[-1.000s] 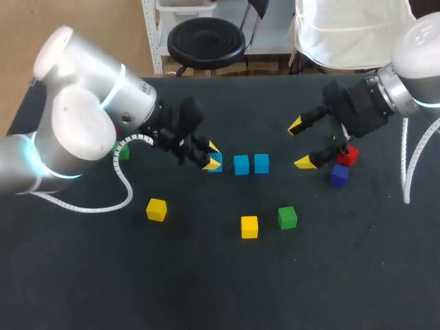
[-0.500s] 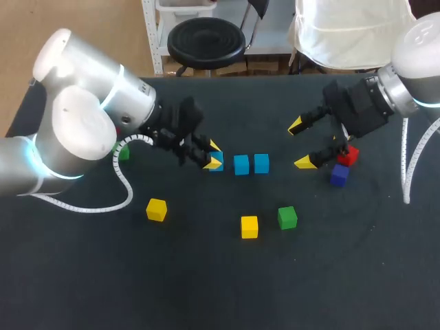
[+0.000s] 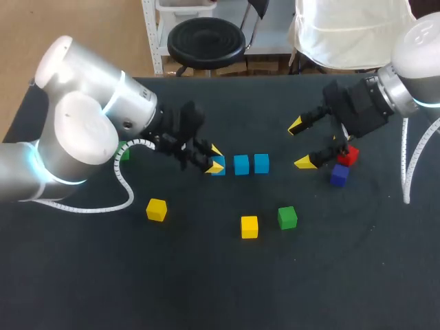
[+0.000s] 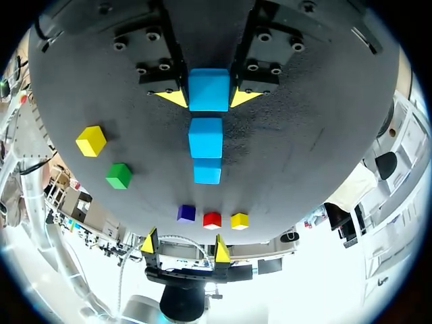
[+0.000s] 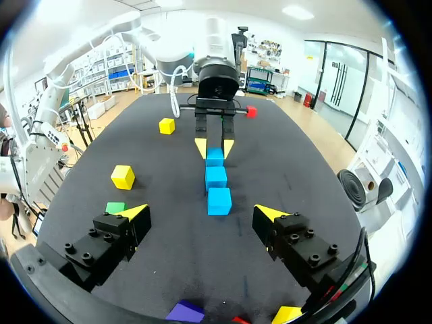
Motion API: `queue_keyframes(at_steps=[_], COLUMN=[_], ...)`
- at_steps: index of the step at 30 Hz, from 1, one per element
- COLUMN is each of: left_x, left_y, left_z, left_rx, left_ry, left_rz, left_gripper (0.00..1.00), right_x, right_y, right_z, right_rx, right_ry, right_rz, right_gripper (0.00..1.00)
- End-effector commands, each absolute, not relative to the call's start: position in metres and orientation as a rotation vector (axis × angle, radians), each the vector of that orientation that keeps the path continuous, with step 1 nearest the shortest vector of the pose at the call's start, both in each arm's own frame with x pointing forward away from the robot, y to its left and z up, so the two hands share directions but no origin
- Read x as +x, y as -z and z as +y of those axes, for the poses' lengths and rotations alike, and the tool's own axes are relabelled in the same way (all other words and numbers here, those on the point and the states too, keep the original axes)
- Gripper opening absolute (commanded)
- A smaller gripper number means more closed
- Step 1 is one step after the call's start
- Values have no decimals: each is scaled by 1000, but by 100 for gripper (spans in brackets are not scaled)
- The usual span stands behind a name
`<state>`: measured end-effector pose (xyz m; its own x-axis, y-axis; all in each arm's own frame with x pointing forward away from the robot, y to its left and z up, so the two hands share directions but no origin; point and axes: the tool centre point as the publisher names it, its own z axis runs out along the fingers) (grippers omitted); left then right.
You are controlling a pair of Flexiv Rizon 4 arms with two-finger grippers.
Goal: Place the blue cubes, place green cubes on the blue cubes, place the yellow cubes on the green cubes, then place the red cubes on the yellow cubes, and place purple cube on the red cubes.
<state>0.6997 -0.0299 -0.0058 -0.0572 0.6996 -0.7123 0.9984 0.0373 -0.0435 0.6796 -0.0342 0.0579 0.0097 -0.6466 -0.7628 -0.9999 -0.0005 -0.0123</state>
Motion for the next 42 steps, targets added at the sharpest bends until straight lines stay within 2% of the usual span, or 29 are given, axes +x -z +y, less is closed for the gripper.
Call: queue_keyframes(at_steps=[1, 42], left_x=[703, 703], left_y=[8, 7], left_z=[-32, -34], left_rx=[1710, 1738], left_ry=[766, 775], left_rz=[1799, 1786], left_gripper=[0, 0], right_x=[680, 680], right_y=[-58, -58], right_z=[-34, -34], right_rx=[-1707, -1707], right_ry=[-778, -778], right_rz=[1697, 1697], right_gripper=[100, 100])
